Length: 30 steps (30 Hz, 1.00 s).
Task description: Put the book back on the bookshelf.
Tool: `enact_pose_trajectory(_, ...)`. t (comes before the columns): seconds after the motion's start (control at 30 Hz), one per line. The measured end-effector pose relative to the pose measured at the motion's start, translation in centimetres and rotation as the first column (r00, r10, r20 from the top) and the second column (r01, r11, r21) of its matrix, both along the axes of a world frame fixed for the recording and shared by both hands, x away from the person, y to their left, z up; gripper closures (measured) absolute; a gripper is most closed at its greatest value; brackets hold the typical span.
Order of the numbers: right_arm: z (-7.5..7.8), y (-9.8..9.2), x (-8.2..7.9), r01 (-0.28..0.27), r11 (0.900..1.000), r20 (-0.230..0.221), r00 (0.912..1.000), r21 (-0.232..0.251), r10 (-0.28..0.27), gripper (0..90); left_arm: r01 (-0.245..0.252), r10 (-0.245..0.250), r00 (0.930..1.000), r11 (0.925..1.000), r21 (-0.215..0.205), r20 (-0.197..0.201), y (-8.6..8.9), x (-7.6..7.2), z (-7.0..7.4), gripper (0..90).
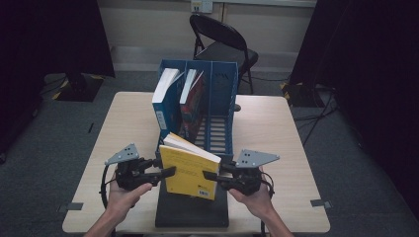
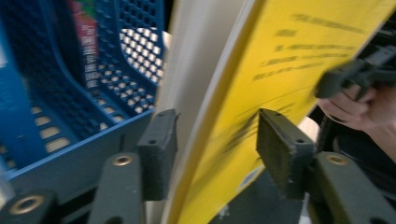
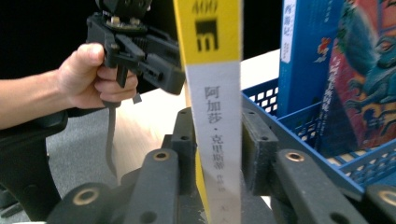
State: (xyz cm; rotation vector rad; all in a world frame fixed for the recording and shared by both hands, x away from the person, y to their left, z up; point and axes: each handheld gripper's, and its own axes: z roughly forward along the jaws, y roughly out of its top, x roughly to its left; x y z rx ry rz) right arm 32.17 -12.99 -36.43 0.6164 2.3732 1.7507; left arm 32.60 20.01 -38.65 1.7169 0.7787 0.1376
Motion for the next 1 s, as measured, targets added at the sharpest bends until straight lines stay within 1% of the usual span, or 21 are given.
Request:
enact_pose_trajectory(0.03, -0.2, 0.4, 0.0, 0.0, 1.0, -0.001, 1.0, -0.013, 0.0, 70.4, 0.001, -0.001, 1.0, 1.0, 0.0, 0.001, 0.1, 0.1, 0.0, 42.7)
enact_pose_trajectory(0.07, -0.2, 0.4, 0.0, 0.0, 1.0, -0.001, 1.0, -0.013, 0.0, 70.4, 0.002, -0.002, 1.0, 1.0, -0.001, -0.002, 0.1, 0.2, 0.0, 42.7)
enact_pose_trajectory(0.1, -0.3, 0.7, 0.1, -0.006, 1.0, -0.006, 1.0, -0.019, 0.006, 71.9, -0.002, 0.002, 1.0, 1.0, 0.005, 0.001, 0.1, 0.2, 0.0, 38.3)
enact_pose_trajectory(0.13, -0.3, 0.7, 0.1, -0.006, 1.0, -0.006, 1.0, -0.019, 0.006, 71.9, -0.013, 0.013, 0.9999, 0.9998, 0.014, 0.006, 0.1, 0.3, -0.1, 38.3)
enact_pose_trajectory(0.17, -0.2, 0.8, 0.0, -0.005, 1.0, 0.003, 1.0, -0.028, 0.005, 73.4, -0.015, 0.015, 0.9999, 0.9998, 0.016, 0.007, 0.0, 0.4, -0.2, 36.0)
enact_pose_trajectory(0.27, -0.1, 0.8, -0.1, 0.002, 0.999, 0.006, 1.0, -0.038, -0.002, 74.4, -0.022, 0.022, 0.9998, 0.9993, 0.029, -0.001, -0.2, 0.7, -0.7, 33.6)
enact_pose_trajectory(0.3, -0.1, 0.8, -0.1, 0.0, 0.999, 0.006, 1.0, -0.04, 0.001, 74.5, -0.012, 0.013, 0.9998, 0.9991, 0.039, -0.013, -0.5, 0.8, -1.0, 32.9)
enact_pose_trajectory(0.33, -0.1, 0.8, -0.1, 0.0, 0.999, 0.006, 1.0, -0.04, 0.001, 74.5, -0.012, 0.013, 0.9998, 0.9991, 0.039, -0.013, -0.5, 0.8, -1.0, 32.2)
enact_pose_trajectory(0.37, -0.1, 0.8, -0.1, -0.001, 0.999, 0.005, 1.0, -0.043, 0.001, 74.6, -0.012, 0.012, 0.9999, 0.9988, 0.049, -0.007, -0.6, 0.9, -1.1, 32.2)
enact_pose_trajectory(0.5, 0.1, 0.7, -0.1, -0.01, 0.998, 0.01, 0.9999, -0.061, 0.011, 74.8, 0.004, -0.004, 1.0, 0.9982, 0.06, 0.009, -0.8, 1.1, -1.1, 30.0)
enact_pose_trajectory(0.57, 0.2, 0.6, -0.1, -0.018, 0.997, 0.01, 0.9998, -0.069, 0.019, 75.0, 0.008, -0.009, 0.9999, 0.998, 0.063, 0.01, -0.9, 1.1, -1.1, 28.3)
enact_pose_trajectory(0.67, 0.3, 0.4, -0.1, -0.027, 0.997, 0.006, 0.9996, -0.072, 0.028, 74.9, 0.022, -0.023, 0.9996, 0.9974, 0.069, 0.016, -1.3, 0.9, -1.1, 28.2)
enact_pose_trajectory(0.73, 0.2, 0.2, -0.1, -0.033, 0.997, 0.006, 0.9994, -0.067, 0.033, 74.5, 0.031, -0.032, 0.9994, 0.9976, 0.062, 0.014, -1.8, 0.7, -1.2, 28.7)
enact_pose_trajectory(0.8, 0.2, 0.1, 0.0, -0.038, 0.998, -0.001, 0.9993, -0.059, 0.038, 74.1, 0.046, -0.048, 0.9987, 0.9959, 0.077, 0.016, -2.3, 0.5, -1.3, 29.0)
enact_pose_trajectory(0.87, 0.2, 0.2, -0.1, -0.043, 0.998, 0.0, 0.9991, -0.054, 0.043, 72.4, 0.033, -0.037, 0.9988, 0.9953, 0.091, 0.033, -2.6, 0.3, -1.4, 27.3)
enact_pose_trajectory(0.9, 0.3, 0.2, -0.1, -0.036, 0.999, -0.005, 0.9994, -0.035, 0.036, 70.1, 0.023, -0.027, 0.9988, 0.9949, 0.098, 0.04, -2.8, 0.3, -1.4, 28.0)
enact_pose_trajectory(0.93, 0.3, 0.2, -0.1, -0.036, 0.999, -0.005, 0.9994, -0.035, 0.036, 70.1, 0.023, -0.027, 0.9988, 0.9949, 0.098, 0.04, -2.8, 0.3, -1.4, 28.6)
enact_pose_trajectory(0.97, 0.3, 0.2, 0.0, -0.036, 0.999, -0.009, 0.9993, -0.025, 0.036, 68.7, 0.017, -0.022, 0.9989, 0.995, 0.099, 0.041, -2.8, 0.2, -1.4, 28.6)
enact_pose_trajectory(1.0, 0.6, 0.3, 0.0, -0.018, 1.0, -0.014, 0.9997, -0.019, 0.018, 65.2, 0.011, -0.016, 0.9988, 0.9946, 0.103, 0.047, -2.8, 0.1, -1.4, 29.1)
